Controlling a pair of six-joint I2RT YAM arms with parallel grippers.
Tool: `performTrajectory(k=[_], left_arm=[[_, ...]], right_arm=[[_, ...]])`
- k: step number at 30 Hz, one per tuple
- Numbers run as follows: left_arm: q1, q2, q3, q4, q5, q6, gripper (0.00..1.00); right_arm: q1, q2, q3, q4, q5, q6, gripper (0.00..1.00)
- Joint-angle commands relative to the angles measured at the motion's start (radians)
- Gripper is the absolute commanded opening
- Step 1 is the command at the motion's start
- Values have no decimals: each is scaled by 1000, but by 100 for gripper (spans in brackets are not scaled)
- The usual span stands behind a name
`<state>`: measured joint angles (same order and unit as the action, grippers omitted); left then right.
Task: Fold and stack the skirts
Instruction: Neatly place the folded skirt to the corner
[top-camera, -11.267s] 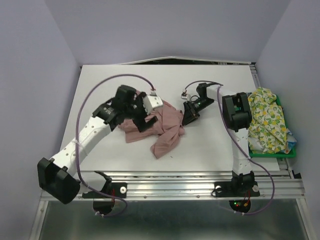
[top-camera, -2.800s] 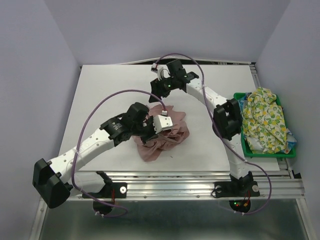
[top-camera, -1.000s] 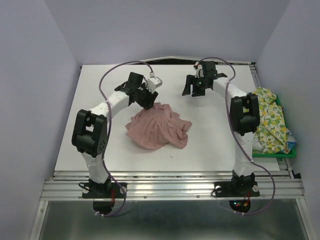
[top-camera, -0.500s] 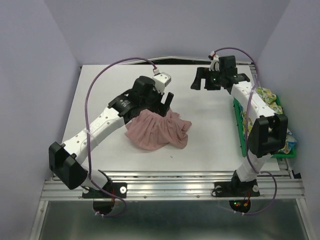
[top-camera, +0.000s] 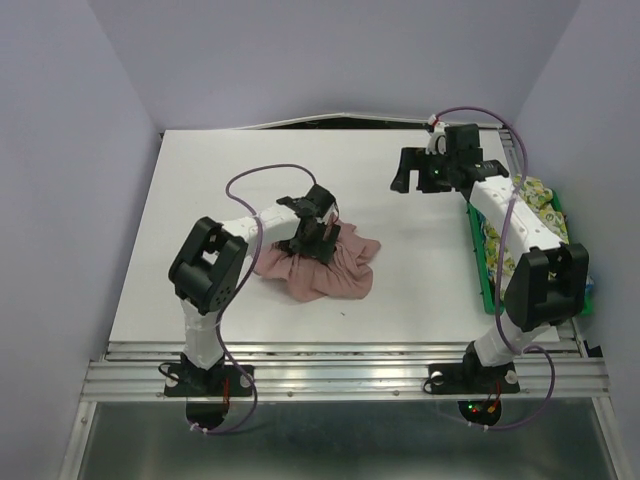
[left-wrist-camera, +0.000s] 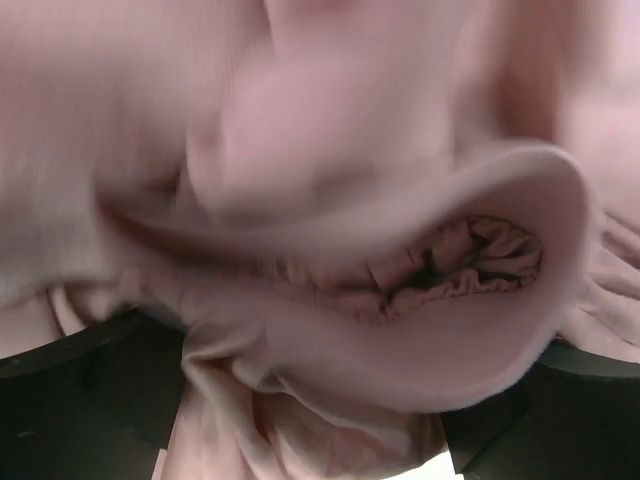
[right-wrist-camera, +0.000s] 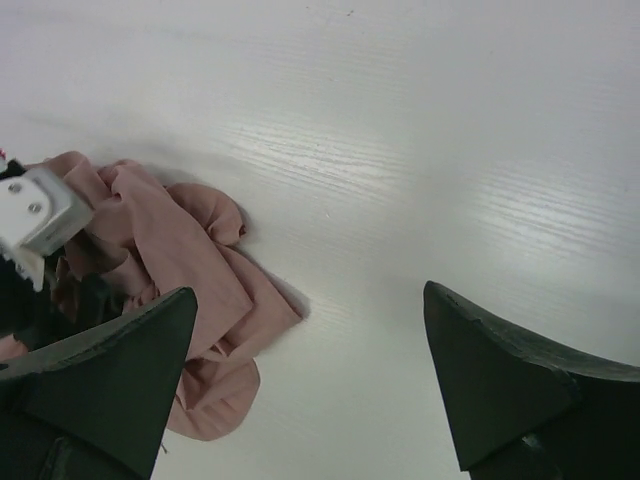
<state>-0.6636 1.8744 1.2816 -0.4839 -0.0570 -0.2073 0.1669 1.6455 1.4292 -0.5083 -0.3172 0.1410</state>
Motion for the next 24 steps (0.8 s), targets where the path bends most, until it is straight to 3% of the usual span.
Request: performTrajectory(k=[1,4,9,14,20,24], left_arm=[[128,112,108,-25,-27,-6,98],[220,187,197,-27,-47,77,98],[333,316,382,-58,-44,349,98],[446,411,648,-91,152,552,99],[479,675,1078,-214,152,580,98],[484,694,1095,-97,146,595,98]], right_arm=[[-12,-67,-13,44,15,-32,100],[-12,-78,-32,45,18,-37,100],[-12,-70,-41,47,9,-38,100],[-12,-59,-39,45,0,-37,100],[-12,-38,-33,45,7,-43,100],[-12,-23,-29,45,10,-46,100]])
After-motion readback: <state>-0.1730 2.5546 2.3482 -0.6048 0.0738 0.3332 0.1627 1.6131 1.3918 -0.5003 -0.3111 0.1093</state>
